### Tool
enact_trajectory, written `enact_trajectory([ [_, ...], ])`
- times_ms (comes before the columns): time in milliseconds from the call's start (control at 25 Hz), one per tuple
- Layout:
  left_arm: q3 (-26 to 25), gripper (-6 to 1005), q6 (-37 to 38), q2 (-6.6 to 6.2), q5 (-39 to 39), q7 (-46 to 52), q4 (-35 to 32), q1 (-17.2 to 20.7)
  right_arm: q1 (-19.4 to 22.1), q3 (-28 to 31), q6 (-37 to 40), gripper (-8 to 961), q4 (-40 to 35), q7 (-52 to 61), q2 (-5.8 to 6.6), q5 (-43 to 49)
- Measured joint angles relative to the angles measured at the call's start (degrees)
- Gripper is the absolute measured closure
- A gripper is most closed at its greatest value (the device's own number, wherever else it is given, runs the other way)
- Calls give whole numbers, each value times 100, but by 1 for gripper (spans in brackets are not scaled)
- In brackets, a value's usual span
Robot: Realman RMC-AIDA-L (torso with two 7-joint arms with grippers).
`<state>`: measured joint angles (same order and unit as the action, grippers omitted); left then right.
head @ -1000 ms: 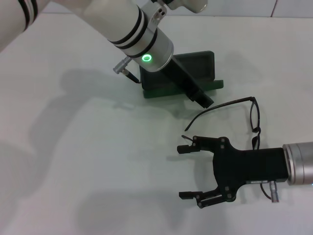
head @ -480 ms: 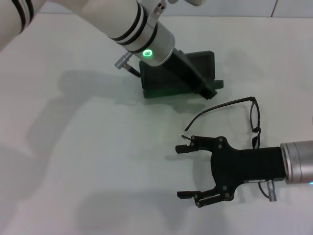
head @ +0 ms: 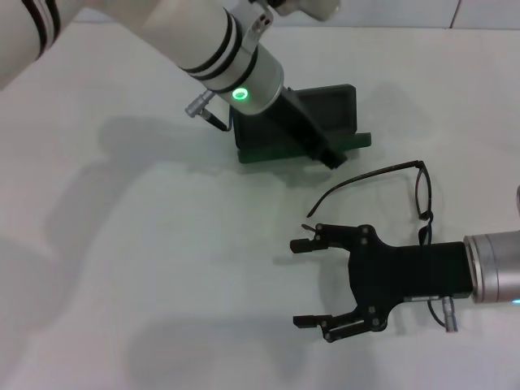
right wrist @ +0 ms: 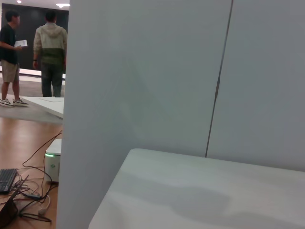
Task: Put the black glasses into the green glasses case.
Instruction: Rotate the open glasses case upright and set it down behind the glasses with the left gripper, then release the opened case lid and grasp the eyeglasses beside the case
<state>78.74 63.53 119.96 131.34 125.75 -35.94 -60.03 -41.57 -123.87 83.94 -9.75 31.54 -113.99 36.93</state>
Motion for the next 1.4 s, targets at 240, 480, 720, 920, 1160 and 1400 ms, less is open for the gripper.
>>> enact_trajectory([
  [240,379,409,4,5,-2,87,0,2,-42,-12,-9,97,0,1,0,0],
  [480,556,409,223,8,-22,69,0,5,-44,-21,-42,97,3,7,0,-1],
  [720,614,409,381,8,-56,46,6,24,-44,-28,-89,97,7,9,0,13],
  [920,568,410,537,4,-82,25,-21,24,-44,-25,-99,98,9,10,0,77],
  [1160,188,410,678,-21,-519,-291,-359,259,-25,13,-81,98,8,10,7,76],
  [1400,-357,410,866,-21,-1866,-1716,-1233,1392,27,250,73,98,-136,12,116,46],
])
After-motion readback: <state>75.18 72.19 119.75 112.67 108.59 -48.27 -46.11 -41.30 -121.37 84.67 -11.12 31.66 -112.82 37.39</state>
